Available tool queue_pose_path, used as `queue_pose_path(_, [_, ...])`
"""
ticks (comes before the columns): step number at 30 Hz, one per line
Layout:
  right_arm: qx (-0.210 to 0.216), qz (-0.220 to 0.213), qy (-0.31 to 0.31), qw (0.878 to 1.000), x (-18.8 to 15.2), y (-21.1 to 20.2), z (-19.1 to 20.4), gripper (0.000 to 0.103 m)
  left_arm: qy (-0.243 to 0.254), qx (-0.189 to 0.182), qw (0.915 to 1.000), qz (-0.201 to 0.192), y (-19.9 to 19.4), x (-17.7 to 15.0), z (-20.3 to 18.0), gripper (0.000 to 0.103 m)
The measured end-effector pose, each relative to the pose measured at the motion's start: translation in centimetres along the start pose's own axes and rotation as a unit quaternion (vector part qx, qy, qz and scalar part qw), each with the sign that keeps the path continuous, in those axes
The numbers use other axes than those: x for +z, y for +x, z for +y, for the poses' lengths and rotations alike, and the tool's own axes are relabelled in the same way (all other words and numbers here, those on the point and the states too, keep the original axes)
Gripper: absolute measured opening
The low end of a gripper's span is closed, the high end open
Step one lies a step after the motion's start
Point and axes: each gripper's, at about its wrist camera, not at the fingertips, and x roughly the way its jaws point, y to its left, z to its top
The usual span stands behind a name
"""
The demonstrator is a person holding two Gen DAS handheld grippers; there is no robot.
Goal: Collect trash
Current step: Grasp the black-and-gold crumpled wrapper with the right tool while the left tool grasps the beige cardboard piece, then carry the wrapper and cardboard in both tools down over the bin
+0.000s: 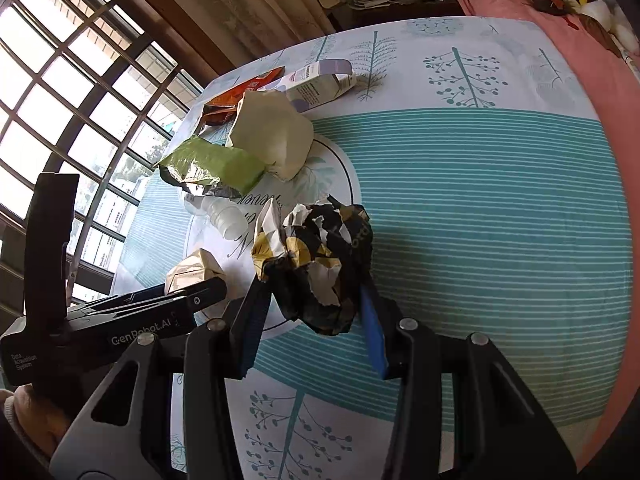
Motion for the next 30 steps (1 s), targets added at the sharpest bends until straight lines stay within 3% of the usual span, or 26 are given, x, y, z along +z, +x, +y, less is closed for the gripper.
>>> queue_pose_path(13, [-0.002,-0.019,0.000,1.000,-6.8,-4.9,5.2,0.040,0.060,-0.023,0.9966,-0.053,-8.5,-8.0,6.6,0.063])
queue_pose_path(22, [-0.026,-0.033,0.027,0.999,-17.1,-9.7,12.2,0.040,0.138,-0.058,0.9849,-0.086,-14.8,-15.6,14.0,0.063])
queue_pose_path(30, [-0.050,-0.046,0.075,0.995,-26.7,-12.4,17.9,0.040,0.206,-0.094,0.9708,-0.079,-16.5,-22.5,18.9,0.063])
